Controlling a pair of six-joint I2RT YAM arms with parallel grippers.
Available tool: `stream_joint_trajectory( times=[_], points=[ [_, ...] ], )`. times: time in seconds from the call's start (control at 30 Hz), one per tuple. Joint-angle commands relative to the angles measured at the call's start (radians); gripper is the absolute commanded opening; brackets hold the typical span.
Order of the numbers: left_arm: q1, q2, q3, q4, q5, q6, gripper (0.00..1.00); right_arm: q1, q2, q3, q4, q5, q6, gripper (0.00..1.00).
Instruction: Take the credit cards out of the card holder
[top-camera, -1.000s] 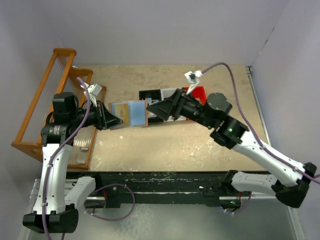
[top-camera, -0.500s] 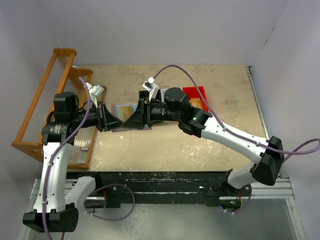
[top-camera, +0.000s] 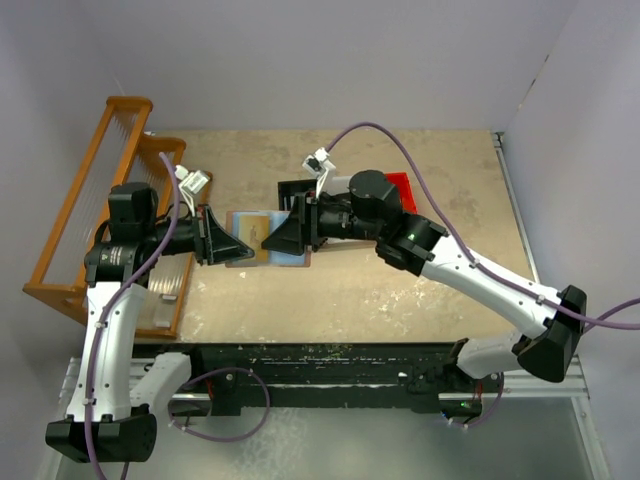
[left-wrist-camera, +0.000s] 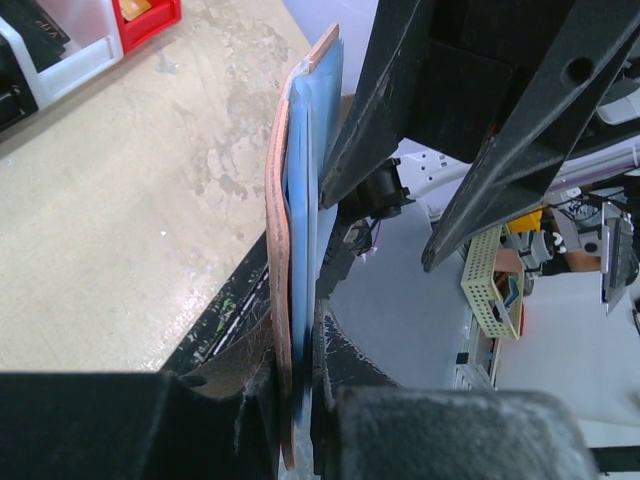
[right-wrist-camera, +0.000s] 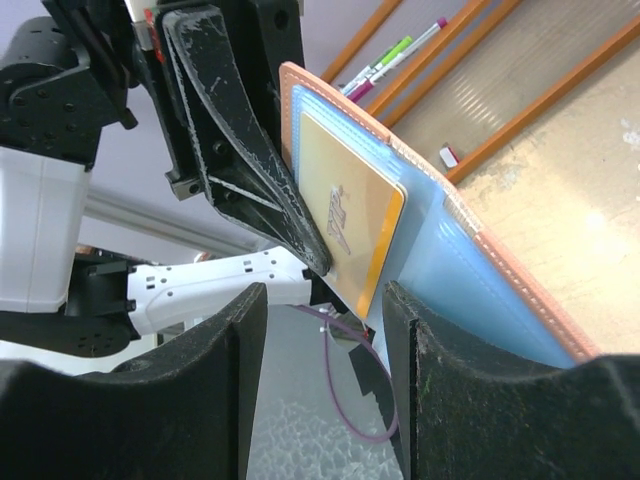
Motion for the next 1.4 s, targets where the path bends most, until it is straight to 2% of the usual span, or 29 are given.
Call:
stream_joint_trajectory(
  times=[0.0, 0.33, 0.5, 0.63, 0.77, 0.9, 0.97, 1.1, 1.2, 1.3, 1.37],
  points=[
    [0.0, 0.001, 0.016, 0.063, 0.102, -0.019, 0.03, -0.007, -0.029, 0.006, 0.012, -0.001, -0.023, 0.52],
    [0.0, -0.011, 0.025, 0.088, 0.186, -0.04, 0.05, -0.006, 0.027, 0.012, 0.117, -0.081, 0.017, 0.48],
    [0.0, -0.017, 0.027, 0.109, 0.234, -0.053, 0.06, -0.007, 0.013, -0.03, 0.229, -0.129, 0.065, 0.31],
    [0.0, -0.025, 0.025, 0.146, 0.296, -0.085, 0.09, -0.006, -0.004, -0.103, 0.37, -0.173, 0.13, 0.25],
    [0.0, -0.038, 0.027, 0.199, 0.335, -0.125, 0.17, -0.007, 0.005, -0.137, 0.439, -0.183, 0.167, 0.16],
    [0.0, -0.045, 0.027, 0.234, 0.374, -0.152, 0.34, -0.006, 0.013, -0.151, 0.531, -0.172, 0.195, 0.05],
    [0.0, -0.042, 0.026, 0.237, 0.387, -0.151, 0.36, -0.006, 0.017, -0.163, 0.576, -0.187, 0.218, 0.0],
    [0.0, -0.035, 0.022, 0.237, 0.422, -0.143, 0.35, -0.006, 0.02, -0.195, 0.653, -0.205, 0.258, 0.0],
    [0.0, -0.029, 0.026, 0.207, 0.456, -0.105, 0.3, -0.006, 0.017, -0.217, 0.684, -0.213, 0.274, 0.0],
    [0.0, -0.015, 0.055, 0.094, 0.484, 0.013, 0.24, -0.006, 0.0, -0.225, 0.647, -0.211, 0.25, 0.0],
    [0.0, 0.003, 0.09, -0.019, 0.501, 0.127, 0.2, -0.006, -0.018, -0.223, 0.557, -0.221, 0.221, 0.08]
  ],
)
